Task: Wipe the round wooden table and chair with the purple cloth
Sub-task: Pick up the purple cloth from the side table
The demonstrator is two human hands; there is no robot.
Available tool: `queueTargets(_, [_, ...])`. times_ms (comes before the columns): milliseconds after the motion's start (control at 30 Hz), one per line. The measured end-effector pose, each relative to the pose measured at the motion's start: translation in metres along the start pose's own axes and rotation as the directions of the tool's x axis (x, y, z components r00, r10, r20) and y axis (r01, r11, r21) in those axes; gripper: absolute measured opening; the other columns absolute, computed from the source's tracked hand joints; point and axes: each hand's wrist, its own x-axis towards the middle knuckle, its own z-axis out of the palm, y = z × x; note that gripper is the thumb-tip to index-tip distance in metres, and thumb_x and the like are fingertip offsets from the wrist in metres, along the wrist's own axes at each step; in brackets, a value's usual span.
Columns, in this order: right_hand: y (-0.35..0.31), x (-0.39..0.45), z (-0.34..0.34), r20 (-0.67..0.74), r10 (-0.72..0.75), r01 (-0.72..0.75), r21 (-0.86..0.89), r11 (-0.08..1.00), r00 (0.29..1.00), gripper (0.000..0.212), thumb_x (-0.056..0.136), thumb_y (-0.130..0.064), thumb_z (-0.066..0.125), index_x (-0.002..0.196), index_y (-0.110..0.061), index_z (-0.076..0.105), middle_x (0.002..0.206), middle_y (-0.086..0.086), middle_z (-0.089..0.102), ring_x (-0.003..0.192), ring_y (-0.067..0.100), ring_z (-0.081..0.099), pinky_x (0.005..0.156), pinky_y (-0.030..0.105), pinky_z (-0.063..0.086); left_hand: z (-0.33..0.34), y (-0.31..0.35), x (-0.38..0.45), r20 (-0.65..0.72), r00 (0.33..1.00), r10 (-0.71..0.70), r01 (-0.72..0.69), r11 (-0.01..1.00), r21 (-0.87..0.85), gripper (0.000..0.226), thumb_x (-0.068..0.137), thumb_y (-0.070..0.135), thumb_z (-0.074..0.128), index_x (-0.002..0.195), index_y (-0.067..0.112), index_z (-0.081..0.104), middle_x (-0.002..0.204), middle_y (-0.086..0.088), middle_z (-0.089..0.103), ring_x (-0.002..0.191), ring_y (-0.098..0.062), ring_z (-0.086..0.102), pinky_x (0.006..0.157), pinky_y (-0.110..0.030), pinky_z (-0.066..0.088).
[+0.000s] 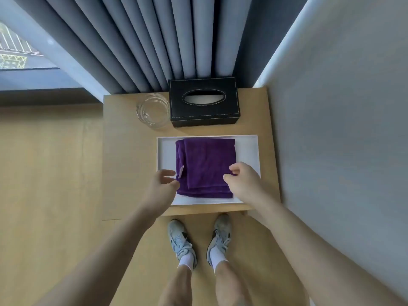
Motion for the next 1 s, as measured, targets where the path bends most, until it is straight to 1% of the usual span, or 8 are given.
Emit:
queueTargets(133, [0.014, 0.035, 0.018, -0.232, 0.046, -0.046, 0.002, 0.999, 0.972, 0.039, 0.095, -0.026, 0.065, 0.129, -0.014, 0.051, 0.128, 0.002, 0.049, 0.089, 0.01, 0.047, 0.056, 0.012, 0.029, 0.023, -0.014, 0.038, -0.133, 0.99, 0.046, -0.04, 0.998, 0.048, 0.034, 0.094, 0.013, 0.064, 0.126, 0.015, 0.053, 0.116, -0.001, 0.057, 0.102, -0.018, 0.061, 0.085, -0.034, 0.05])
queueTargets(233, [0.019, 0.051, 0.03, -0.308, 0.092, -0.072, 0.076, 0.994, 0.947, 0.032, 0.092, -0.029, 0.07, 0.113, -0.014, 0.051, 0.114, 0.004, 0.057, 0.094, 0.019, 0.058, 0.057, 0.021, 0.043, 0.04, -0.015, 0.061, -0.199, 0.976, 0.091, -0.073, 0.993, 0.096, 0.039, 0.088, 0.02, 0.073, 0.123, 0.013, 0.056, 0.108, 0.0, 0.061, 0.095, -0.014, 0.064, 0.08, -0.034, 0.055])
queueTargets(300, [0.016, 0.055, 0.035, -0.279, 0.133, -0.088, 0.167, 0.982, 0.951, 0.029, 0.094, -0.031, 0.07, 0.11, -0.016, 0.051, 0.108, 0.004, 0.062, 0.088, 0.023, 0.066, 0.06, 0.032, 0.055, 0.048, -0.01, 0.067, -0.223, 0.972, 0.075, -0.067, 0.997, 0.042, 0.043, 0.086, 0.024, 0.078, 0.12, 0.017, 0.052, 0.102, 0.003, 0.062, 0.092, -0.008, 0.064, 0.071, -0.027, 0.051])
queueTargets(400, [0.011, 0.058, 0.037, -0.238, 0.164, -0.113, 0.214, 0.97, 0.957, 0.02, 0.096, -0.031, 0.067, 0.103, -0.02, 0.052, 0.094, -0.002, 0.066, 0.073, 0.016, 0.068, 0.051, 0.026, 0.049, 0.057, -0.002, 0.068, -0.248, 0.969, 0.006, -0.01, 1.0, -0.015, 0.047, 0.087, 0.023, 0.079, 0.117, 0.019, 0.044, 0.098, 0.003, 0.06, 0.088, -0.005, 0.061, 0.069, -0.03, 0.05])
queueTargets(567, [-0.014, 0.04, 0.022, -0.146, 0.103, -0.074, 0.19, 0.979, 0.984, 0.013, 0.094, -0.03, 0.067, 0.094, -0.023, 0.056, 0.088, -0.003, 0.067, 0.073, 0.015, 0.066, 0.054, 0.024, 0.044, 0.051, 0.02, 0.05, -0.14, 0.982, -0.129, 0.124, 0.991, -0.041, 0.009, 0.092, 0.012, 0.071, 0.098, 0.01, 0.064, 0.09, -0.005, 0.069, 0.079, -0.018, 0.066, 0.068, -0.031, 0.055])
queueTargets(733, [-0.055, 0.0, 0.001, -0.142, -0.008, 0.027, 0.129, 0.991, 0.99, 0.014, 0.094, -0.026, 0.068, 0.09, -0.023, 0.056, 0.086, -0.005, 0.065, 0.073, 0.011, 0.064, 0.052, 0.02, 0.042, 0.022, 0.052, 0.006, -0.084, 0.991, -0.106, 0.094, 0.987, -0.131, 0.008, 0.092, 0.008, 0.069, 0.086, 0.012, 0.069, 0.084, -0.006, 0.073, 0.078, -0.021, 0.071, 0.071, -0.034, 0.06])
queueTargets(867, [-0.094, -0.039, -0.022, -0.149, -0.094, 0.12, 0.17, 0.978, 0.984, 0.011, 0.095, -0.023, 0.068, 0.091, -0.023, 0.058, 0.09, -0.004, 0.065, 0.077, 0.011, 0.064, 0.055, 0.018, 0.043, -0.018, 0.078, -0.041, -0.092, 0.995, -0.039, 0.022, 0.984, -0.176, 0.009, 0.097, 0.007, 0.065, 0.089, 0.012, 0.066, 0.071, 0.003, 0.067, 0.064, -0.012, 0.065, 0.048, -0.019, 0.046])
queueTargets(1000, [-0.145, -0.098, -0.049, -0.102, -0.186, 0.207, 0.266, 0.941, 0.977, 0.005, 0.096, -0.024, 0.067, 0.093, -0.023, 0.063, 0.091, 0.001, 0.07, 0.078, 0.018, 0.07, 0.053, 0.024, 0.055, -0.065, 0.1, -0.111, -0.119, 0.992, 0.052, -0.072, 0.983, -0.168, 0.006, 0.1, 0.01, 0.063, 0.103, 0.009, 0.067, 0.096, -0.006, 0.072, 0.086, -0.02, 0.069, 0.065, -0.029, 0.056])
